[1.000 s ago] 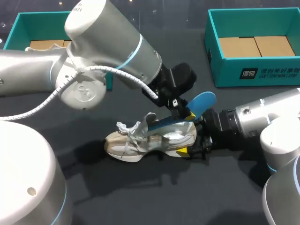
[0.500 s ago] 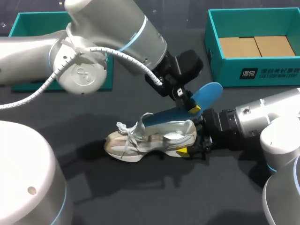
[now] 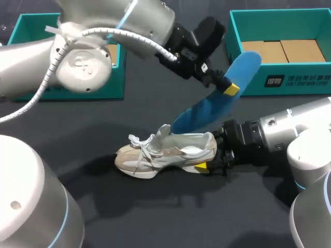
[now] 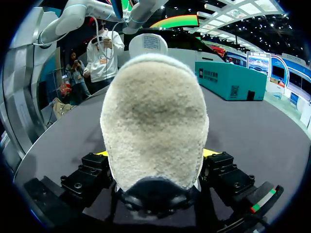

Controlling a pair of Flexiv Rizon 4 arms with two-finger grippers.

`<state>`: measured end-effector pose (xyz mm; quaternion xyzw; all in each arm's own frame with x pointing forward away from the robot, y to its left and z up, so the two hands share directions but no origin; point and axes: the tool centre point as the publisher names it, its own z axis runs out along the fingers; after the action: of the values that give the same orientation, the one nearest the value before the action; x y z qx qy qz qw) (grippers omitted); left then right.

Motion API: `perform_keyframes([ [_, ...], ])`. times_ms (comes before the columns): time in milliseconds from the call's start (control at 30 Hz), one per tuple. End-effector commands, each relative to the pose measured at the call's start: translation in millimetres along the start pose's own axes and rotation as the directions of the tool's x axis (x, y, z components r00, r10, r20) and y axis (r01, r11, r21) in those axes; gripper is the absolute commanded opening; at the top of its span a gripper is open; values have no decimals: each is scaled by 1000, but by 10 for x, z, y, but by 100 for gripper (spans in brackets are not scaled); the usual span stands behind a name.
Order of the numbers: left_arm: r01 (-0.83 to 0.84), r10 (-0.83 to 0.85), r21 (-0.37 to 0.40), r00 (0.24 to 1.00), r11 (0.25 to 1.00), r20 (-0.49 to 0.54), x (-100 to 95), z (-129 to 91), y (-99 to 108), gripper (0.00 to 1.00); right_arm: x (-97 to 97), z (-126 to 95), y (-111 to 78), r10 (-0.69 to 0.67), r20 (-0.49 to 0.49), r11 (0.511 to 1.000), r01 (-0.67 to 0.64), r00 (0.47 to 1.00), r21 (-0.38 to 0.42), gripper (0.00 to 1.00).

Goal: Take the shoe out of the shoebox, open the shoe tongue, remove and reinsert the insole, then place the shoe into the shoebox

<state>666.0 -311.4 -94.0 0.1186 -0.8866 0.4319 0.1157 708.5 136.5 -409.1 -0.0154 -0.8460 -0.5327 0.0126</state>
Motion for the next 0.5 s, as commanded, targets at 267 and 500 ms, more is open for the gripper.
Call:
perform_keyframes([
  [267, 86, -76, 103, 993, 991, -95, 68, -659, -95, 0, 15, 35, -19, 0, 1, 1000, 0, 1000, 3, 0],
  [500, 86, -76, 103, 993, 991, -95, 68, -659, -95, 0, 15, 35, -19, 0, 1, 1000, 0, 1000, 3, 0],
])
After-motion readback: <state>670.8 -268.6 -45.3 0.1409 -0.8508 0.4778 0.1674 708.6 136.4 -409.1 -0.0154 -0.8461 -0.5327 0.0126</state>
